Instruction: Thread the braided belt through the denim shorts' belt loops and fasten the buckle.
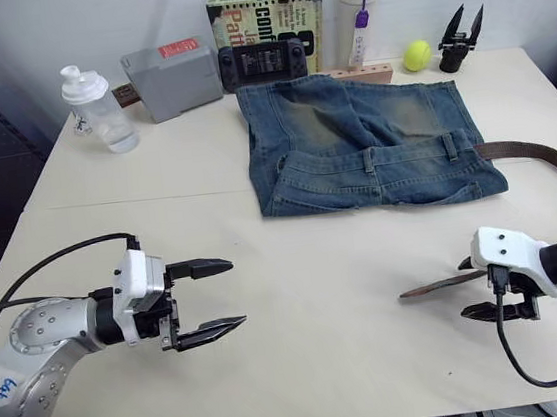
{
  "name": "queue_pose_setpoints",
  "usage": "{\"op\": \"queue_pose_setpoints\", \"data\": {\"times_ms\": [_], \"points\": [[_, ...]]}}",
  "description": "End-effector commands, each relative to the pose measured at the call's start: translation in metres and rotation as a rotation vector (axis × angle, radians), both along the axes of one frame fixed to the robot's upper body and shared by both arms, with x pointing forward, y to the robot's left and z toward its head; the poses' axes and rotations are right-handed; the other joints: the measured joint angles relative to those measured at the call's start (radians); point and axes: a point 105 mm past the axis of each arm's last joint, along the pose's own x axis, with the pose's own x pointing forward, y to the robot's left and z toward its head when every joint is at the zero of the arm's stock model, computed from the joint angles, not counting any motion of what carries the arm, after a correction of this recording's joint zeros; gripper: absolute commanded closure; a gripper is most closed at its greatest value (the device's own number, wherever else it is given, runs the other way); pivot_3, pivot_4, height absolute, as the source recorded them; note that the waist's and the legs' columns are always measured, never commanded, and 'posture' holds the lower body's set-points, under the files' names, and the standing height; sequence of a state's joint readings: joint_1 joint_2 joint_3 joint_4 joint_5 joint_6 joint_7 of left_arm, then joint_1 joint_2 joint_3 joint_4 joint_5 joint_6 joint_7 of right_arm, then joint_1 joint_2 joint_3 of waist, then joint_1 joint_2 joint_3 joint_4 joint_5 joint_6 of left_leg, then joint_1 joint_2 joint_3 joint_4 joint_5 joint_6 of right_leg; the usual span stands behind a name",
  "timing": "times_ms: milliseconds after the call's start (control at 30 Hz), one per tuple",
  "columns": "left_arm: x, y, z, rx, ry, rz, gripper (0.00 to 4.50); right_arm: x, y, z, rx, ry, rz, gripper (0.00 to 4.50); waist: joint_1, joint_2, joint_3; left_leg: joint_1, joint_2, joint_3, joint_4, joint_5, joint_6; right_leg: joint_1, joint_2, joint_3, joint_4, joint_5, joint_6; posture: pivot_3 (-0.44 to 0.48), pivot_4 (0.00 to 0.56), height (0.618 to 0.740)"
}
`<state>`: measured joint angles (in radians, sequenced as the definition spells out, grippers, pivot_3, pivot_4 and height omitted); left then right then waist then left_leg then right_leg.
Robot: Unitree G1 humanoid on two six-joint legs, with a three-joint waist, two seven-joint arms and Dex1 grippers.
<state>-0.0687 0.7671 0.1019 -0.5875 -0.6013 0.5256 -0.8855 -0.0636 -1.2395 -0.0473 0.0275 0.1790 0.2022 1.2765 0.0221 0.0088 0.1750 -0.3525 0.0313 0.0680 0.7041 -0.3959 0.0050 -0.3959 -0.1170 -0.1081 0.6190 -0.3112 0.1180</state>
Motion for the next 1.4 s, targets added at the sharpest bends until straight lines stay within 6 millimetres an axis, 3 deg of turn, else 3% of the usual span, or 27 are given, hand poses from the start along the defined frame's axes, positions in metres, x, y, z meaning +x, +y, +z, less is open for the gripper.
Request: {"op": "queue_pose_setpoints", "data": {"times_ms": [33, 300, 533, 633, 733, 933, 1133, 1333, 1367, 1400], "points": [[-0.004, -0.002, 0.011, -0.025, -0.035, -0.004, 0.0, 0.005, -0.009, -0.006, -0.052, -0.03, -0.012, 0.83, 0.0, 0.0, 0.0, 0.0, 0.0, 0.0, 0.0, 0.0, 0.0, 0.0, 0.0, 0.0, 0.0, 0.0, 0.0, 0.0, 0.15, 0.731], [0.004, 0.003, 0.014, -0.023, -0.05, 0.019, 0.0, 0.006, 0.007, -0.016, 0.003, -0.021, 0.012, 4.46, -0.006, -0.005, -0.002, 0.001, 0.001, -0.001, 0.002, 0.0, 0.0, 0.002, 0.001, -0.001, 0.0, 0.0, 0.0, 0.0, 0.15, 0.731], [0.015, 0.006, 0.02, -0.007, -0.099, -0.001, 0.0, 0.011, 0.028, -0.013, 0.085, -0.07, 0.051, 4.46, -0.021, -0.009, -0.004, 0.002, 0.002, -0.001, 0.002, 0.0, 0.0, 0.003, 0.001, -0.001, 0.0, 0.0, 0.0, 0.0, 0.15, 0.731], [0.049, 0.008, 0.039, -0.039, -0.149, 0.018, 0.0, 0.003, 0.077, 0.024, 0.305, -0.067, 0.146, 4.46, -0.021, -0.007, -0.003, 0.001, 0.002, -0.001, 0.002, 0.0, -0.001, 0.002, 0.001, -0.002, 0.001, 0.0, 0.0, 0.0, 0.15, 0.731], [0.057, -0.017, 0.048, -0.082, -0.135, -0.103, 0.0, 0.0, 0.101, 0.037, 0.292, -0.082, 0.231, 4.46, -0.012, -0.001, 0.0, -0.001, 0.0, -0.002, 0.006, 0.0, -0.001, 0.001, 0.0, -0.002, 0.003, 0.0, 0.0, 0.0, 0.15, 0.731], [0.043, -0.055, 0.028, -0.056, -0.061, -0.315, 0.0, 0.002, 0.137, 0.046, 0.318, -0.115, 0.308, 4.46, 0.001, -0.002, 0.0, -0.004, 0.0, -0.001, 0.009, -0.002, 0.001, 0.001, 0.0, -0.005, 0.002, 0.0, 0.0, 0.0, 0.15, 0.731], [0.045, -0.068, 0.022, -0.055, -0.016, -0.368, 0.0, 0.005, 0.158, 0.046, 0.353, -0.134, 0.332, 4.46, 0.004, -0.003, 0.001, -0.006, 0.0, -0.001, 0.012, -0.002, 0.001, 0.002, 0.0, -0.006, 0.002, 0.0, 0.0, 0.0, 0.15, 0.731], [0.049, -0.074, 0.016, -0.042, -0.012, -0.376, 0.0, 0.007, 0.16, 0.043, 0.355, -0.143, 0.32, 4.46, 0.003, -0.003, 0.001, -0.006, 0.0, -0.001, 0.011, -0.002, 0.001, 0.002, 0.0, -0.008, 0.003, 0.0, 0.0, 0.0, 0.15, 0.731], [0.049, -0.075, 0.016, -0.05, -0.01, -0.38, 0.41, 0.007, 0.16, 0.042, 0.355, -0.145, 0.317, 4.5, 0.003, -0.003, 0.001, -0.006, 0.0, -0.001, 0.012, -0.002, 0.001, 0.002, 0.0, -0.008, 0.003, 0.0, 0.0, 0.0, 0.15, 0.731], [0.049, -0.076, 0.017, -0.061, -0.013, -0.377, 0.52, 0.007, 0.159, 0.042, 0.354, -0.147, 0.313, 4.5, 0.003, -0.003, 0.001, -0.006, 0.0, -0.001, 0.012, -0.002, 0.001, 0.002, 0.0, -0.008, 0.003, 0.0, 0.0, 0.0, 0.15, 0.731]]}}
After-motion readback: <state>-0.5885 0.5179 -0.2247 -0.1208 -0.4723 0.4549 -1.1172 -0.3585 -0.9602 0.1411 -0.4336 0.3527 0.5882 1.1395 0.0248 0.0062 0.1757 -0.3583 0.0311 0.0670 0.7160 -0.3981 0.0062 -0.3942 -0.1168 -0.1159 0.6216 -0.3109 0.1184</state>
